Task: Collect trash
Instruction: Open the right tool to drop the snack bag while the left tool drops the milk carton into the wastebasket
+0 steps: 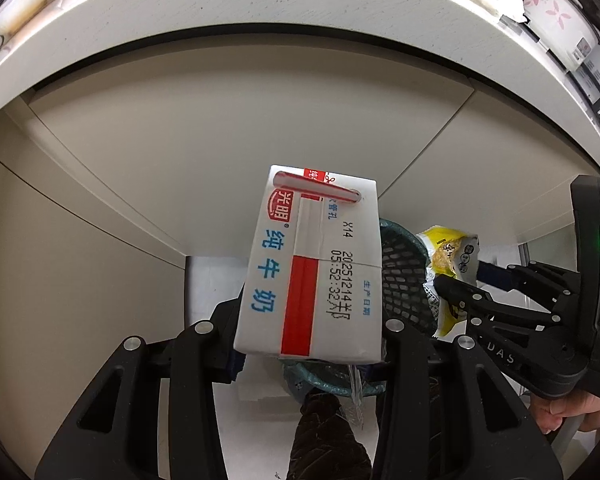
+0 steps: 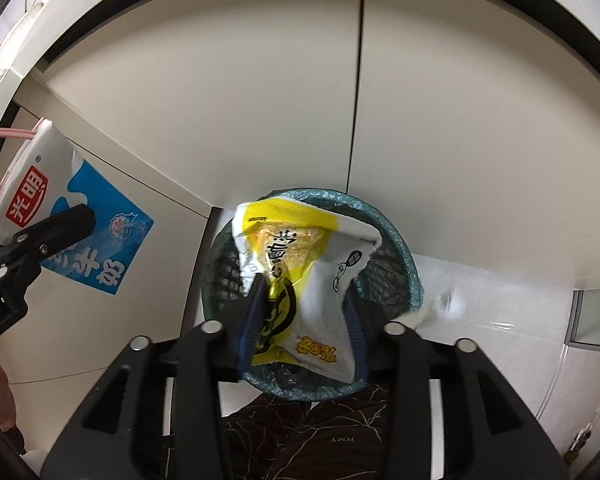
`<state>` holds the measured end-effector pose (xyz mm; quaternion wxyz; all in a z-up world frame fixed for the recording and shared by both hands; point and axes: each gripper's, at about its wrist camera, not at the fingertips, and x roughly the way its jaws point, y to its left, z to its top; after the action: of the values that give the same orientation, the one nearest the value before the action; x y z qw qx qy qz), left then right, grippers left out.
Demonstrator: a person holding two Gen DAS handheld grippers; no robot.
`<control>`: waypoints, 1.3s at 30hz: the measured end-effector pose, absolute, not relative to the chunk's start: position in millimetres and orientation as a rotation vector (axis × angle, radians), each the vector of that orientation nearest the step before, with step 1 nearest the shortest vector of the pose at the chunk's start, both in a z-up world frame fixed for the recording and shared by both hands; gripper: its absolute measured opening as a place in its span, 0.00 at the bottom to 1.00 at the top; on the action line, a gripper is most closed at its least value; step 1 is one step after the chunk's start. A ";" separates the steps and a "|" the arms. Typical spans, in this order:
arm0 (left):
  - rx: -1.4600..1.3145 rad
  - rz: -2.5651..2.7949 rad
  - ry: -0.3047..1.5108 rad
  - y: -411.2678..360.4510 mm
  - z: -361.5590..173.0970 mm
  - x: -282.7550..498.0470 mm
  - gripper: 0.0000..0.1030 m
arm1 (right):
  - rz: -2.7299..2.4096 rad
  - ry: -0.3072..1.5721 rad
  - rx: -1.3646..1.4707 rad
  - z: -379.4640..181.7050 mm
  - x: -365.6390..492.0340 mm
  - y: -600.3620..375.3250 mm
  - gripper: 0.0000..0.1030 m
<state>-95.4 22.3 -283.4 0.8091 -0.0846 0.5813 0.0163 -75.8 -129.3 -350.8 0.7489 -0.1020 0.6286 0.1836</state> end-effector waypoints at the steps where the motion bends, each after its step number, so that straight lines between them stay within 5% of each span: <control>1: -0.180 0.034 1.244 21.5 -284.1 -95.3 0.39 | 0.399 1.372 -0.218 -350.8 -75.4 -130.7 0.45; 7: -0.170 0.030 1.231 20.9 -280.3 -94.2 0.39 | 0.395 1.342 -0.212 -347.3 -71.2 -138.6 0.69; 15: -0.171 0.021 1.249 15.7 -286.1 -90.5 0.39 | 0.396 1.307 -0.137 -336.8 -75.0 -158.9 0.88; 34: -0.112 -0.145 1.302 -22.2 -305.0 -52.8 0.40 | 0.211 1.226 -0.070 -296.9 -54.5 -238.2 0.90; 39: -0.099 -0.158 1.292 -24.7 -302.7 -49.1 0.48 | 0.207 1.215 -0.077 -291.4 -53.3 -243.7 0.90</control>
<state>-49.1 -24.7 -302.7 0.7946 -0.0461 0.6010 -0.0733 -53.3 -243.7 -291.4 0.8153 -0.0361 0.5697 0.0971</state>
